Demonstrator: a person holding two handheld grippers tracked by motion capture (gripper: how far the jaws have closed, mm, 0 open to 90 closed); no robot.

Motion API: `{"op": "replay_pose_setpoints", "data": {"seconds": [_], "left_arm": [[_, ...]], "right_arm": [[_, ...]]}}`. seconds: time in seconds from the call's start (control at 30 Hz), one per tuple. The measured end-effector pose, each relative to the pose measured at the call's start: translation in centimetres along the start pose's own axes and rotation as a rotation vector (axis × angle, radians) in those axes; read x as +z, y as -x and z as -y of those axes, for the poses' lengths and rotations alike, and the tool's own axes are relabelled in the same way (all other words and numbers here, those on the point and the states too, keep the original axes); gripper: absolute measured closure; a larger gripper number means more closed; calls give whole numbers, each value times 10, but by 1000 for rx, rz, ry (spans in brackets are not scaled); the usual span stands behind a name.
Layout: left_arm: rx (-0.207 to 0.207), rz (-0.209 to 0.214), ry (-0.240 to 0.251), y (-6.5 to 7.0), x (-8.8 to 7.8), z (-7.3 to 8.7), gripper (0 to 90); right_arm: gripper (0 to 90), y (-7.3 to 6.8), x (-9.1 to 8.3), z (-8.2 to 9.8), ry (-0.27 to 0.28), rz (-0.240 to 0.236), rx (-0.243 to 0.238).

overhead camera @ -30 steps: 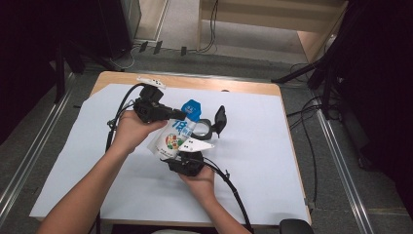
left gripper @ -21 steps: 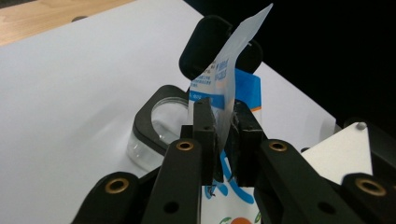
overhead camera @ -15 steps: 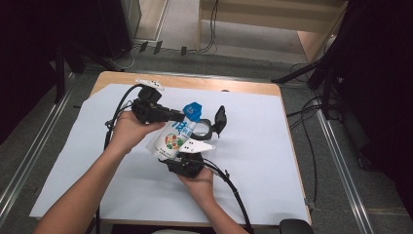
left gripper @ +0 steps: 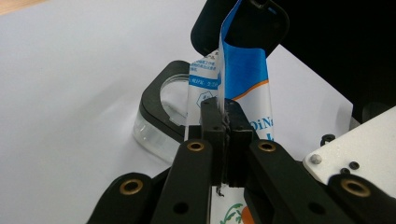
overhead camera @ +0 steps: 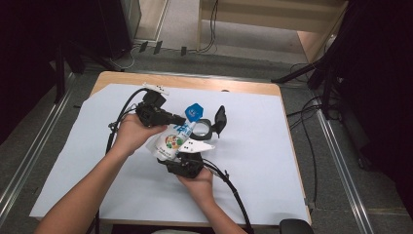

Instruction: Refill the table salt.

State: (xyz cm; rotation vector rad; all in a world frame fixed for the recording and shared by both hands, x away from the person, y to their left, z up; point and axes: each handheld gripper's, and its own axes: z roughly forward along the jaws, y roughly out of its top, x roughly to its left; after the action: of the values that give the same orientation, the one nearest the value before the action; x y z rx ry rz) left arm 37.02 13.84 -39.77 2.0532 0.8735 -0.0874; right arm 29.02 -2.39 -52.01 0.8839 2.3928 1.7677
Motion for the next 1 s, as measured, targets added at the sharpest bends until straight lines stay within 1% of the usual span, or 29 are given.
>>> {"op": "replay_pose_setpoints", "data": {"seconds": [0.07, 0.13, 0.3, 0.4, 0.43, 0.53, 0.57, 0.63, 0.73, 0.77, 0.87, 0.93, 1.0], "left_arm": [[4, -4, -7, 0, 1, 0, 900], [-3, -4, -2, 0, 2, 0, 900], [-9, -2, -4, -1, 4, -1, 900], [-12, -6, -17, -2, 5, -1, 900], [-21, 4, -16, -1, 6, -1, 900], [-19, -1, -24, -1, 8, -1, 900], [-21, 7, -23, -1, 10, -1, 900], [-16, 0, -29, 0, 12, -1, 900], [-16, -8, -35, 1, 13, -1, 900], [-18, 5, -26, 0, 13, -1, 900], [-21, -2, -27, -2, 12, -2, 900], [-25, 2, -29, -3, 12, -3, 900], [-32, 9, -32, -5, 12, -3, 900]], "right_arm": [[668, 1, 0, 0, -5, 2, 9], [682, 1, 0, 1, -5, 6, 20], [687, 0, 0, 3, 10, -5, 67], [685, 0, 0, 4, 11, -22, 87], [684, 0, 0, 5, 12, -29, 94], [650, 0, 2, 5, 13, -43, 98], [638, 0, 2, 4, 8, -39, 96], [633, 0, 3, 4, 3, -30, 94], [663, 2, 3, 4, 1, -28, 113], [669, 2, 3, 4, 0, -32, 125], [683, 1, 3, 4, 9, -28, 131], [688, 1, 3, 4, 16, -27, 141], [690, 0, 3, 4, 24, -41, 161]]}}
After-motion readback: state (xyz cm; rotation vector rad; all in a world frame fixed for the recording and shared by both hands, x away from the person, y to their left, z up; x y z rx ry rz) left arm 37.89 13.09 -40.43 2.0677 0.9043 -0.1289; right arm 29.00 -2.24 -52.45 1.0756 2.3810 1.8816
